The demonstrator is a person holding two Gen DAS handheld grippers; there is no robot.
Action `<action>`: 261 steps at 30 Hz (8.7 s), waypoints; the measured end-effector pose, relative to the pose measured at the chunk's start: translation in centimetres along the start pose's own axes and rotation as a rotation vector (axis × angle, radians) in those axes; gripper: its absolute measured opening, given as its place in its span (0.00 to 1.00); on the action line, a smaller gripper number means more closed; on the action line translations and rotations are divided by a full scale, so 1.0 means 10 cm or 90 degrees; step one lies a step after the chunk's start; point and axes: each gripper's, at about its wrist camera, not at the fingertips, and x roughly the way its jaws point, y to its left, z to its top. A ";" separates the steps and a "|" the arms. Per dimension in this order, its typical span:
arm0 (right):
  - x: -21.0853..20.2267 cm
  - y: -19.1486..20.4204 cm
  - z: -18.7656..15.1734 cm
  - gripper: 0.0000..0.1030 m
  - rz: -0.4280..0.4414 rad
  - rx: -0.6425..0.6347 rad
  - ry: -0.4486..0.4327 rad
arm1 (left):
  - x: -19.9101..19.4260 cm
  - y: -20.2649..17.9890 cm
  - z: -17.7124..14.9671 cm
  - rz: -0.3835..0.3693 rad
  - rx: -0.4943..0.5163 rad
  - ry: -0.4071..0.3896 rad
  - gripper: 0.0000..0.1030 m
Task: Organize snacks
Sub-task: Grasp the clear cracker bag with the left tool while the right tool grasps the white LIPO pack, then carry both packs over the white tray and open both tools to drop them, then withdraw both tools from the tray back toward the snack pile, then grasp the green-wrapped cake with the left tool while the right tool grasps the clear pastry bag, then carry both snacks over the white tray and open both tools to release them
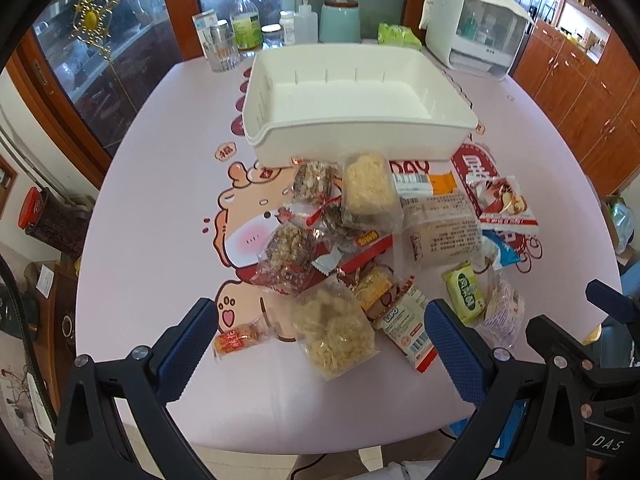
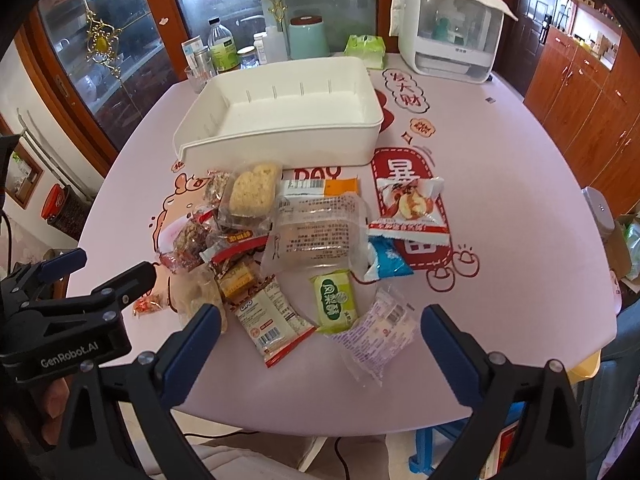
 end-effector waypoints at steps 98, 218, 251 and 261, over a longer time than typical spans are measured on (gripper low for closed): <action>0.35 0.10 2.42 0.46 0.059 -0.020 -0.152 | 0.01 0.11 2.39 -0.035 0.012 -0.192 0.41; 1.35 -0.87 -0.37 0.61 0.038 0.289 0.142 | 0.91 -0.88 0.10 -0.140 0.142 0.037 0.94; 1.04 -1.02 -0.61 0.36 -0.052 0.137 0.119 | 1.37 -1.88 -0.15 -0.111 0.259 0.128 0.44; 0.91 -0.89 -0.55 0.34 -0.051 0.113 0.101 | 1.03 -1.65 -0.25 -0.138 0.257 0.083 0.34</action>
